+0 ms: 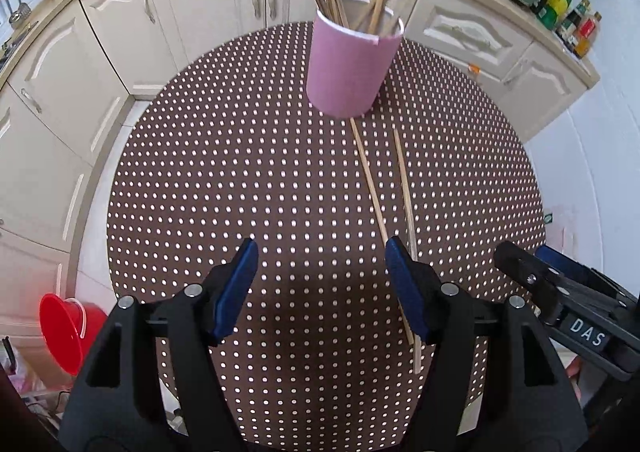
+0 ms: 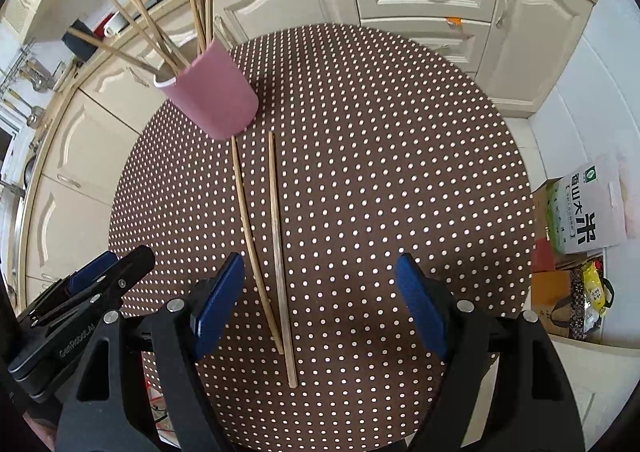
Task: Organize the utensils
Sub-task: 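Lower both tools toward the last two chopsticks on the table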
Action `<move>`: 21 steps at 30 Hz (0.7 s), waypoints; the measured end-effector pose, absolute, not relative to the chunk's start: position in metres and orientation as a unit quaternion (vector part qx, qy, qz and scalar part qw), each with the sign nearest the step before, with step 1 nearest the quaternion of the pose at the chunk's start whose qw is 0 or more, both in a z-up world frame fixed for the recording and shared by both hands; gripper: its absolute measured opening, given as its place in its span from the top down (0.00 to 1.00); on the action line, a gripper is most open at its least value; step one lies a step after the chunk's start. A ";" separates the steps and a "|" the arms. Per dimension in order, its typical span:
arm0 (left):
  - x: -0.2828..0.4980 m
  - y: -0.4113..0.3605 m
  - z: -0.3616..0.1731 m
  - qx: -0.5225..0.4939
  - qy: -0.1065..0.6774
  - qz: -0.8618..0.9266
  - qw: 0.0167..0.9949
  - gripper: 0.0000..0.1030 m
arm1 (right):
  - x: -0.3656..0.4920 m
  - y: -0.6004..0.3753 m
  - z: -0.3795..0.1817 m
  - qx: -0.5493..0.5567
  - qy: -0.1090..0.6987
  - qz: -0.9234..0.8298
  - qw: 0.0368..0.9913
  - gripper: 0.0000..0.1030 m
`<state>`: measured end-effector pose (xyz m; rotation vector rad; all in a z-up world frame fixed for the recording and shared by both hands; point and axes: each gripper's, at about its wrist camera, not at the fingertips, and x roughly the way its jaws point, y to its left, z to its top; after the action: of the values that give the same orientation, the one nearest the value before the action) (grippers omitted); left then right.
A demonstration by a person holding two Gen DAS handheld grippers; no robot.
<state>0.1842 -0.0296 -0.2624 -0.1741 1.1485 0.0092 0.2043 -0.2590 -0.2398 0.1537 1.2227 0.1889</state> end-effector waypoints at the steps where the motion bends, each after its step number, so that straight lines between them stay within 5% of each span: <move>1: 0.184 -0.029 -0.264 -0.081 0.545 0.004 0.834 0.36 | 0.205 -0.258 -0.243 0.069 0.577 0.090 0.809 0.28; 11: 0.190 -0.029 -0.285 -0.070 0.572 0.005 0.817 0.35 | 0.208 -0.242 -0.269 0.028 0.580 0.112 0.806 0.30; 21: 0.202 -0.031 -0.293 -0.048 0.540 -0.039 0.839 0.29 | 0.226 -0.220 -0.287 0.007 0.554 0.133 0.822 0.58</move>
<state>0.2019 -0.0309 -0.2932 -0.1014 1.1421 -0.0832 0.2256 -0.2199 -0.2866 0.0155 1.1797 0.2827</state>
